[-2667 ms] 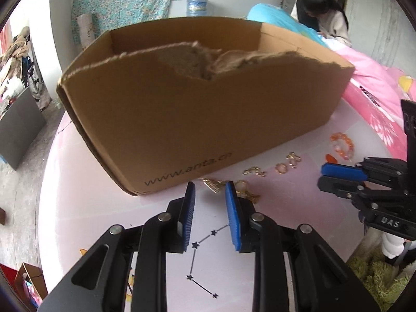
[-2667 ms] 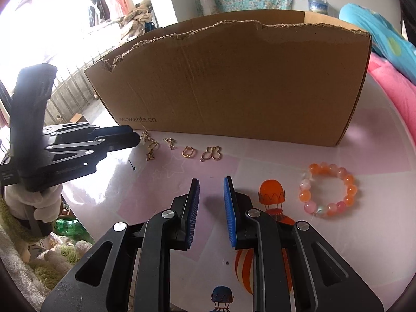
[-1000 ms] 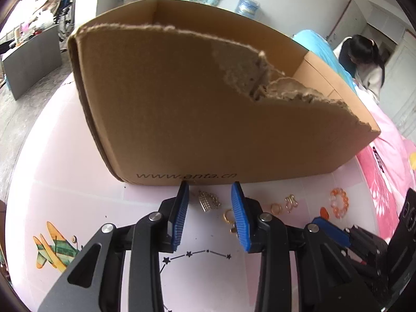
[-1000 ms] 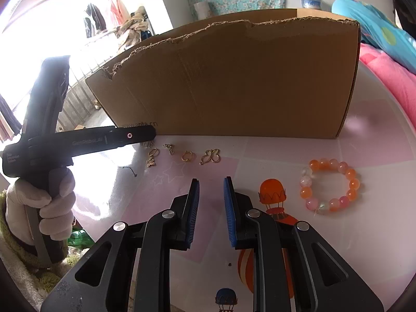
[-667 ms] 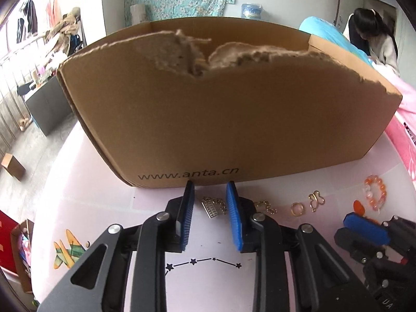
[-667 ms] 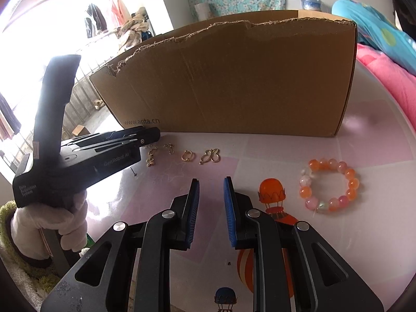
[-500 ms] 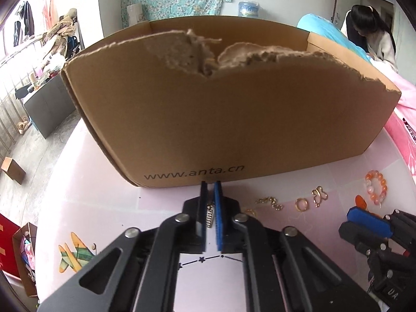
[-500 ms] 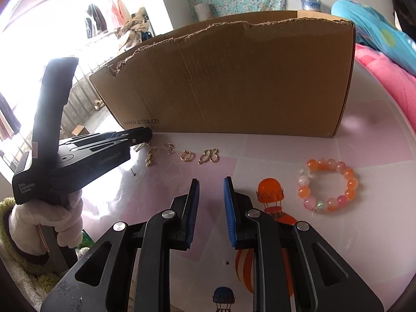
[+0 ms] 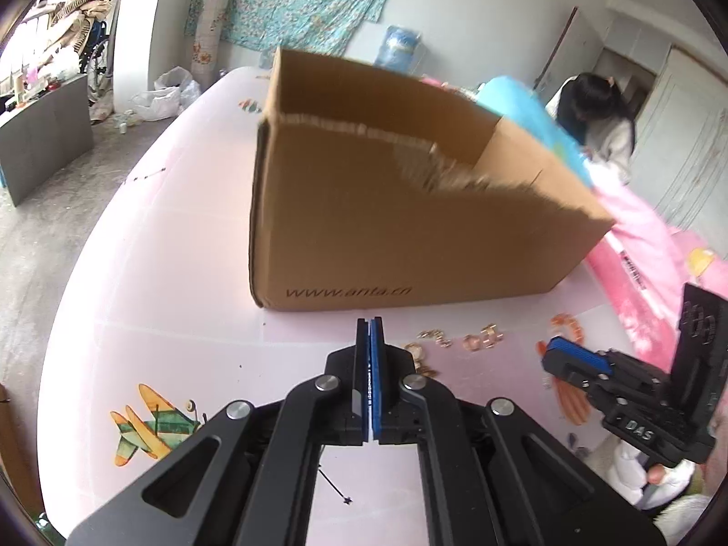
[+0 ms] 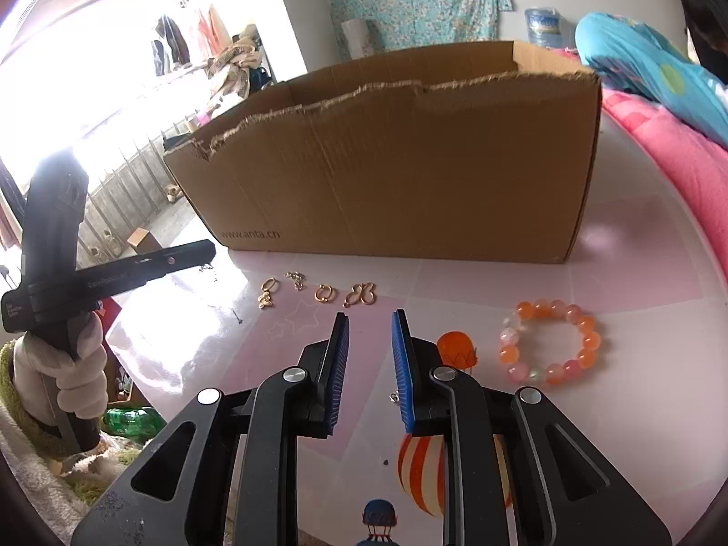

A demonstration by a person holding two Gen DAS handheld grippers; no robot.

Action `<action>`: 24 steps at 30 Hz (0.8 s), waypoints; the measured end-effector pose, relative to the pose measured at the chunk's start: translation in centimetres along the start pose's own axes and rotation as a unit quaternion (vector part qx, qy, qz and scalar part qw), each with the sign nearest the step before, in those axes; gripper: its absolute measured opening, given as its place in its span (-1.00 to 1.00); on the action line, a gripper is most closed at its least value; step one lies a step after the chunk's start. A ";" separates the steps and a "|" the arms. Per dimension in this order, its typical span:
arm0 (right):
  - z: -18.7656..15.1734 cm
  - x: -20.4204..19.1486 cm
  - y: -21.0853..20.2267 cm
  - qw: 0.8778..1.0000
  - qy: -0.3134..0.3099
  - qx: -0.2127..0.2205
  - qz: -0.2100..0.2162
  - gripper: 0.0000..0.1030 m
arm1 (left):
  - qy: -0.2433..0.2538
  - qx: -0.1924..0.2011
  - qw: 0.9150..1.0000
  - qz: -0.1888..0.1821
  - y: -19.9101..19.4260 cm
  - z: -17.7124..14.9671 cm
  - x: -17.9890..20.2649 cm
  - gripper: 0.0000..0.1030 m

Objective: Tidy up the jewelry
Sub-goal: 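Close the left gripper on the gold tassel charm and lift it, then close the right gripper on the small silver spring while the left gripper holds the tassel charm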

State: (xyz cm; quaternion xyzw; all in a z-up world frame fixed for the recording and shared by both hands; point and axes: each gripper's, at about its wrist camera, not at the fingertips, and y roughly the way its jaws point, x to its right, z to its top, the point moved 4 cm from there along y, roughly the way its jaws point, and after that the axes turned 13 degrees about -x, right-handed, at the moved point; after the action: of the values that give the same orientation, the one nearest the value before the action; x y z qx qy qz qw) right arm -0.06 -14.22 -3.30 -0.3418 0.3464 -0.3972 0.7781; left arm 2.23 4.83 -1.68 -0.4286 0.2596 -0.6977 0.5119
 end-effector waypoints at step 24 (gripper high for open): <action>-1.2 0.7 1.4 0.979 -0.180 -0.079 -0.043 -0.60 | 0.039 -0.022 0.995 -0.083 1.1 -1.5 3.9 -1.00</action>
State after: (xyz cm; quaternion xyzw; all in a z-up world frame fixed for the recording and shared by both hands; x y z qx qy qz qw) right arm -0.22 -14.46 -5.27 -0.4826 0.2153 -0.3338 0.7806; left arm 1.09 0.69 -2.06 -0.4324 0.2584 -0.7483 0.4316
